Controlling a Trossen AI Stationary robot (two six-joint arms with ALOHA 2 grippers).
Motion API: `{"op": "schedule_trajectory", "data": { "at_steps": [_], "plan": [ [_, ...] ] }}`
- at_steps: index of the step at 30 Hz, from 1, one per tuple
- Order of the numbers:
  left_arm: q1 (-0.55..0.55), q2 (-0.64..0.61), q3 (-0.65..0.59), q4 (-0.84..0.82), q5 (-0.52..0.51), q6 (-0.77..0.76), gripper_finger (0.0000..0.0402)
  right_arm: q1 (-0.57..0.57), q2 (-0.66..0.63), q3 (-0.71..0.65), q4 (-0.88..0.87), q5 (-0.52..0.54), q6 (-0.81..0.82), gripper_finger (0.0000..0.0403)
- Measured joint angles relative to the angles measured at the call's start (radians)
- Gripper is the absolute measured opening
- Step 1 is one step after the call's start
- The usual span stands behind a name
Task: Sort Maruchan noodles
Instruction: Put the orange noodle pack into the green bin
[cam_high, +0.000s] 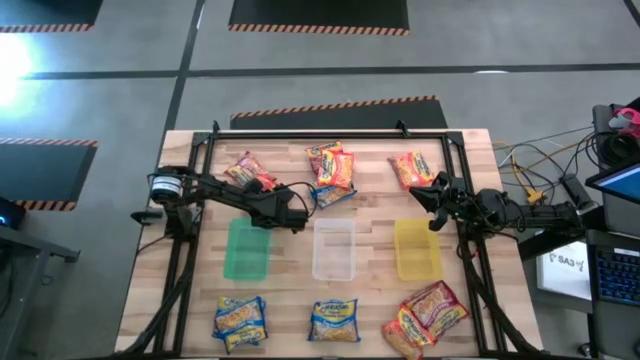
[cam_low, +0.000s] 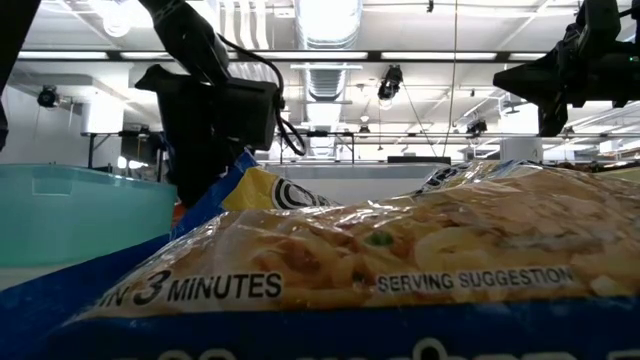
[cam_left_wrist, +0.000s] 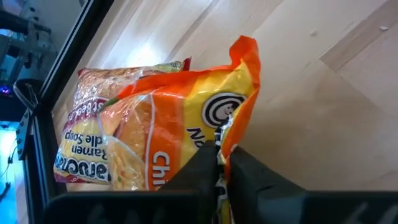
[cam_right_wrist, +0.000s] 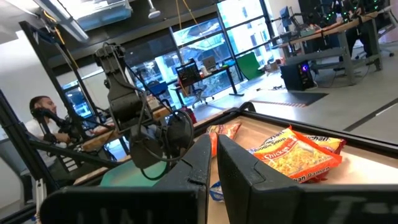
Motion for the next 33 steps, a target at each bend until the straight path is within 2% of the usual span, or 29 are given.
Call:
{"op": "schedule_trajectory", "data": {
  "at_steps": [9, 19, 33],
  "plan": [
    [-0.043, -0.105, 0.007, -0.006, 0.000, 0.051, 0.0001, 0.000, 0.000, 0.000, 0.000, 0.000, 0.000, 0.0018],
    [-0.136, -0.279, 0.001, -0.005, -0.074, 0.080, 0.0000, 0.000, 0.000, 0.000, 0.000, 0.000, 0.000, 0.0018],
    [-0.219, -0.433, -0.001, -0.004, -0.096, 0.172, 0.0000, 0.000, 0.000, 0.000, 0.000, 0.000, 0.000, 0.0018]
  ]
}}
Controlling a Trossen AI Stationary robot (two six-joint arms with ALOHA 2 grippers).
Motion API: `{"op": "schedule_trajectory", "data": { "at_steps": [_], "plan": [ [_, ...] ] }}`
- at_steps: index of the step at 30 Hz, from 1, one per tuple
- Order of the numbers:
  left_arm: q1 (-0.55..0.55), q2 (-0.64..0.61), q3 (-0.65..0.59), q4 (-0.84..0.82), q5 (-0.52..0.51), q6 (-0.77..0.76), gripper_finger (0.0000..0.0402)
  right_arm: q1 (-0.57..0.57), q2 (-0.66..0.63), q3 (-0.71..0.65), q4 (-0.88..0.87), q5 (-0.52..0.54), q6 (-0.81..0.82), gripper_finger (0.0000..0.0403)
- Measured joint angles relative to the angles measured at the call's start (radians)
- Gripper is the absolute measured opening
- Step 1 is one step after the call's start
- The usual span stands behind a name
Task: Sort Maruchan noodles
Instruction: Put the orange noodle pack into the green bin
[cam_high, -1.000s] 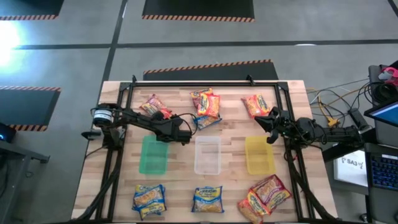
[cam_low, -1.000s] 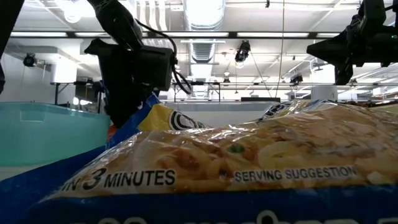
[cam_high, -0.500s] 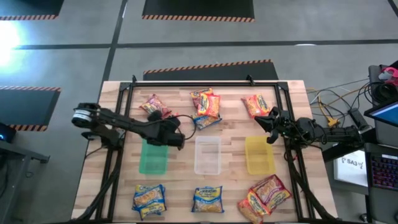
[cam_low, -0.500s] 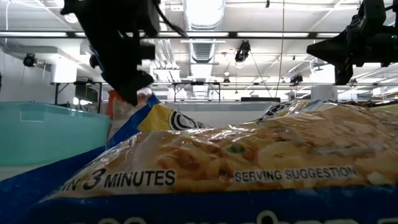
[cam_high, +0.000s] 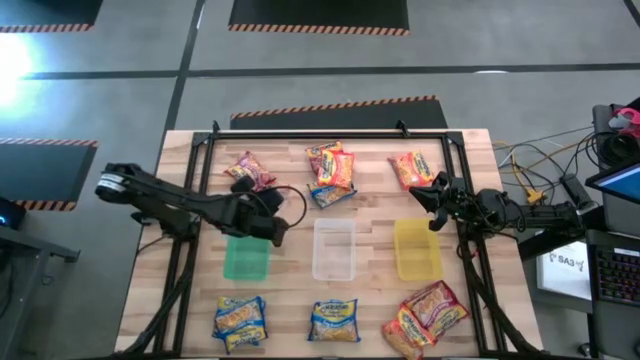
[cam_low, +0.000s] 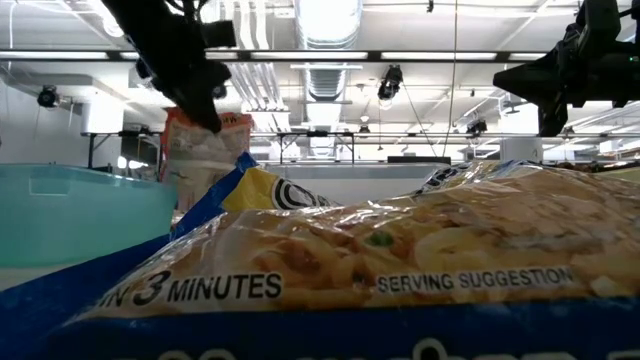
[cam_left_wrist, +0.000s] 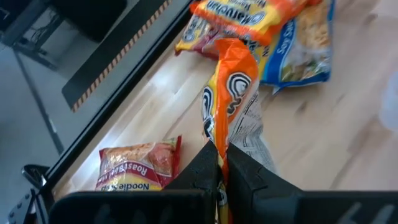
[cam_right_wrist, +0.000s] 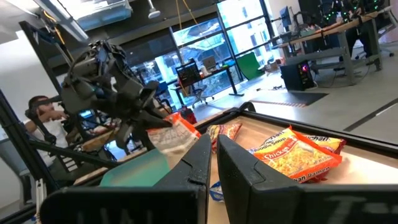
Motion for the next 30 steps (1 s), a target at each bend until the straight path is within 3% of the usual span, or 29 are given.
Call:
{"op": "schedule_trajectory", "data": {
  "at_steps": [6, 16, 19, 30],
  "plan": [
    [-0.058, -0.064, 0.000, 0.000, 0.000, -0.008, 0.0000, 0.000, 0.000, 0.000, 0.000, 0.000, 0.000, 0.0018],
    [-0.207, -0.117, 0.000, -0.007, 0.003, -0.166, 0.0000, 0.000, 0.000, 0.000, 0.000, 0.000, 0.000, 0.0018],
    [-0.241, -0.115, 0.000, -0.043, 0.048, -0.209, 0.0000, 0.000, 0.000, 0.000, 0.000, 0.000, 0.000, 0.0018],
    [-0.292, -0.134, 0.000, -0.170, 0.147, -0.560, 0.0000, 0.000, 0.000, 0.000, 0.000, 0.000, 0.000, 0.0018]
  ]
}}
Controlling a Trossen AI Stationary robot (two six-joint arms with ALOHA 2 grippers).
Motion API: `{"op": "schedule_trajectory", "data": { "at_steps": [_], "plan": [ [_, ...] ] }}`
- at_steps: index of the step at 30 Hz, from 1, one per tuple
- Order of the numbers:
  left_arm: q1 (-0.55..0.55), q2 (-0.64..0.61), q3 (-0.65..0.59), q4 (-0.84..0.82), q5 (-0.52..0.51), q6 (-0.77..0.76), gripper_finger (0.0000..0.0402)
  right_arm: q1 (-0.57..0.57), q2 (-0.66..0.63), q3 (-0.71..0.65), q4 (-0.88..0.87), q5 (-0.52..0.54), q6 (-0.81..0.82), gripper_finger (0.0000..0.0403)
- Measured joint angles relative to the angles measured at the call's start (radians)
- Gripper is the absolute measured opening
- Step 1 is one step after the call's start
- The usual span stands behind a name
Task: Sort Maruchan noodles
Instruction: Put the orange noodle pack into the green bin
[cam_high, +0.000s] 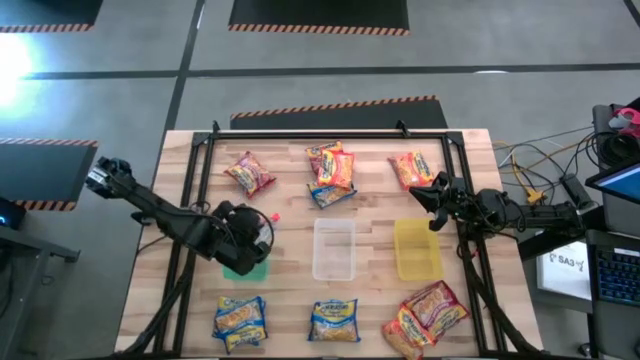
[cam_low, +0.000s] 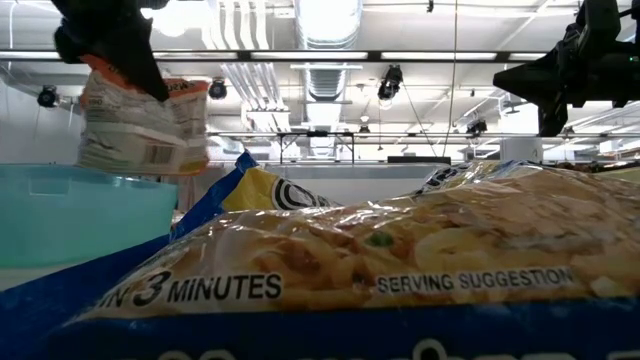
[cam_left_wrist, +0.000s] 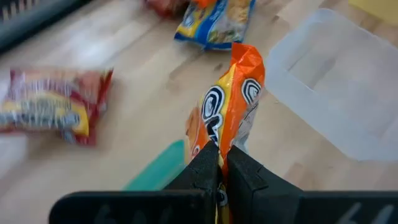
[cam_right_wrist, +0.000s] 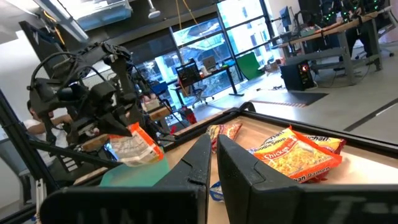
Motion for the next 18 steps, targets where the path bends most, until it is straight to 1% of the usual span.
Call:
{"op": "schedule_trajectory", "data": {
  "at_steps": [9, 13, 18],
  "plan": [
    [-0.016, -0.063, 0.000, -0.091, 0.089, -0.441, 0.0000, 0.000, 0.000, 0.000, 0.000, 0.000, 0.000, 0.0018],
    [-0.028, -0.109, 0.000, -0.101, 0.092, -0.603, 0.0000, 0.000, 0.000, 0.000, 0.000, 0.000, 0.000, 0.0018],
    [-0.045, -0.143, 0.001, -0.109, 0.092, -0.864, 0.0000, 0.000, 0.000, 0.000, 0.000, 0.000, 0.000, 0.0018]
  ]
}}
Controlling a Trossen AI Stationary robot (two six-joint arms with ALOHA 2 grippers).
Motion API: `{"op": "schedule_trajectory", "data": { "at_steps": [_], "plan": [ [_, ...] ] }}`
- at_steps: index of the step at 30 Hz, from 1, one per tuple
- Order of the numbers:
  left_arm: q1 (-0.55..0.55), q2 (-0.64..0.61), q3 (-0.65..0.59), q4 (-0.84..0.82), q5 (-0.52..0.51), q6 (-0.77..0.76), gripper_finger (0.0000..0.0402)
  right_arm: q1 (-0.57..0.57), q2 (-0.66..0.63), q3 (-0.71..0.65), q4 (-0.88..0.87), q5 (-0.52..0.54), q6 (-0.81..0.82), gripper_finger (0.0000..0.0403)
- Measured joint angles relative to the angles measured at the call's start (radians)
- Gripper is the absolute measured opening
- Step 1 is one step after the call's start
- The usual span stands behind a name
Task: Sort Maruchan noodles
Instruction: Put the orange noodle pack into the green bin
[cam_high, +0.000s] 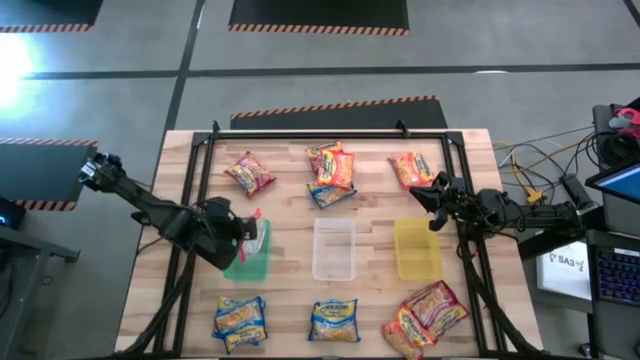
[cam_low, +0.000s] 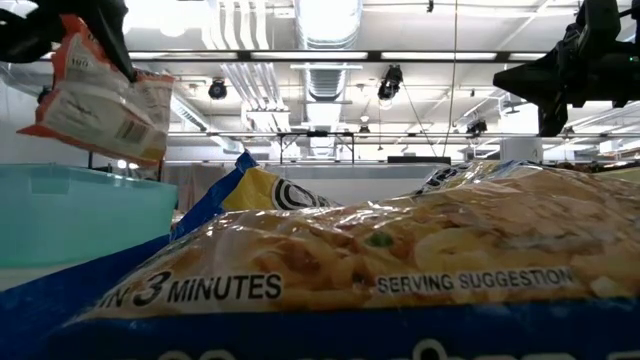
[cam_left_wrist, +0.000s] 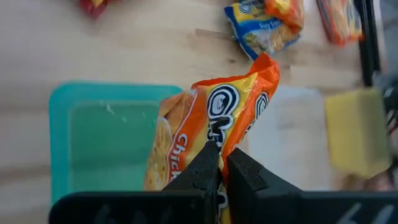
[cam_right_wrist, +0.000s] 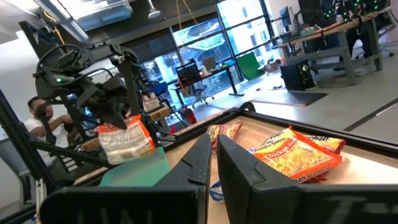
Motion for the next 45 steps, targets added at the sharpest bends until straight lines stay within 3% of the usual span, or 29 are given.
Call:
{"op": "schedule_trajectory", "data": {
  "at_steps": [9, 17, 31, 35, 38, 45],
  "plan": [
    [-0.010, 0.037, 0.013, -0.056, 0.120, -0.366, 0.0000, 0.000, 0.000, 0.000, 0.000, 0.000, 0.000, 0.0018],
    [-0.007, 0.106, 0.035, -0.119, 0.123, -0.408, 0.0002, 0.000, 0.000, 0.000, 0.000, 0.000, 0.000, 0.0018],
    [0.009, 0.150, 0.042, -0.150, 0.096, -0.396, 0.0054, 0.000, 0.000, 0.000, 0.000, 0.000, 0.000, 0.0018],
    [0.009, 0.148, 0.042, -0.150, 0.095, -0.307, 0.0059, 0.000, 0.000, 0.000, 0.000, 0.000, 0.000, 0.0018],
    [0.008, 0.135, 0.048, -0.152, 0.104, -0.138, 0.0061, 0.000, 0.000, 0.000, 0.000, 0.000, 0.000, 0.0018],
    [0.008, 0.097, 0.162, -0.150, 0.104, 0.548, 0.0062, 0.000, 0.000, 0.000, 0.000, 0.000, 0.000, 0.0018]
  ]
}}
